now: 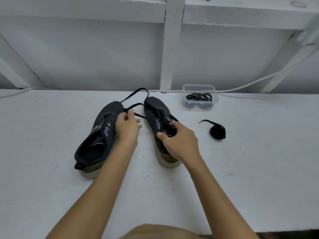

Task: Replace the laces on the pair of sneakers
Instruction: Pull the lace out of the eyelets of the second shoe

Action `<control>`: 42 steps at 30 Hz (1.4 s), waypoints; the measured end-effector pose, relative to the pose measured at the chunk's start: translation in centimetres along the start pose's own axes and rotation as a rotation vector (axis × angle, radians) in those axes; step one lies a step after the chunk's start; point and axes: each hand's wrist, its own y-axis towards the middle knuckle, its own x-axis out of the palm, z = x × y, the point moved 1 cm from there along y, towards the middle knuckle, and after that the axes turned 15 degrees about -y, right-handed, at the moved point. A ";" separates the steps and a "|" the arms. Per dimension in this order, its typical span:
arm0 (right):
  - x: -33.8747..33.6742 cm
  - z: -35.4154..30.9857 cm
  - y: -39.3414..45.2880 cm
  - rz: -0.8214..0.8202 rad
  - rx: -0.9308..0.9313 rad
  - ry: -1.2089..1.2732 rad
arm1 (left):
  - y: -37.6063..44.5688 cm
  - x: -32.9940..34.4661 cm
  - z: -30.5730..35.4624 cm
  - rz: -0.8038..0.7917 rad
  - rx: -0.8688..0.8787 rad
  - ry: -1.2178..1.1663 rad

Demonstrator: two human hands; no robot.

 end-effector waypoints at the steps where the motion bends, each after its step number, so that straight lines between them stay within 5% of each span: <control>1: 0.0 0.0 0.0 -0.001 0.000 -0.002 | -0.1 -0.3 -0.4 -0.085 -0.076 0.046; 4: 0.1 0.1 0.1 0.007 -0.010 -0.016 | -1.0 -1.0 -1.5 -0.399 -0.171 0.222; 8: 0.2 0.1 0.1 0.016 -0.017 -0.027 | -1.3 -0.8 -1.6 -0.519 0.003 0.297; 12: 0.1 0.1 0.1 0.010 -0.005 -0.013 | -0.3 -0.2 -0.2 -0.364 0.118 0.261; 15: 0.1 0.1 0.1 0.004 -0.003 -0.004 | 0.7 -0.4 0.1 -0.191 -0.105 -0.089; 17: 0.1 0.0 0.2 0.006 -0.006 -0.007 | 0.7 -0.6 -0.3 -0.143 -0.189 -0.090; 22: 0.2 0.1 0.1 0.012 -0.013 -0.016 | -1.1 -0.6 -1.3 -0.182 -0.278 0.111; 31: 0.2 0.1 0.2 0.013 -0.014 -0.018 | -1.4 0.8 -0.9 -0.382 0.050 0.355; 37: 0.3 0.2 0.2 0.002 -0.005 0.002 | 0.0 0.5 0.7 0.088 0.031 -0.112; 39: 0.3 0.2 0.3 0.004 -0.008 -0.011 | -0.2 0.3 0.6 0.037 -0.031 -0.072; 42: 0.3 0.1 0.3 0.011 -0.013 -0.029 | -1.1 0.0 -0.2 -0.257 -0.192 0.138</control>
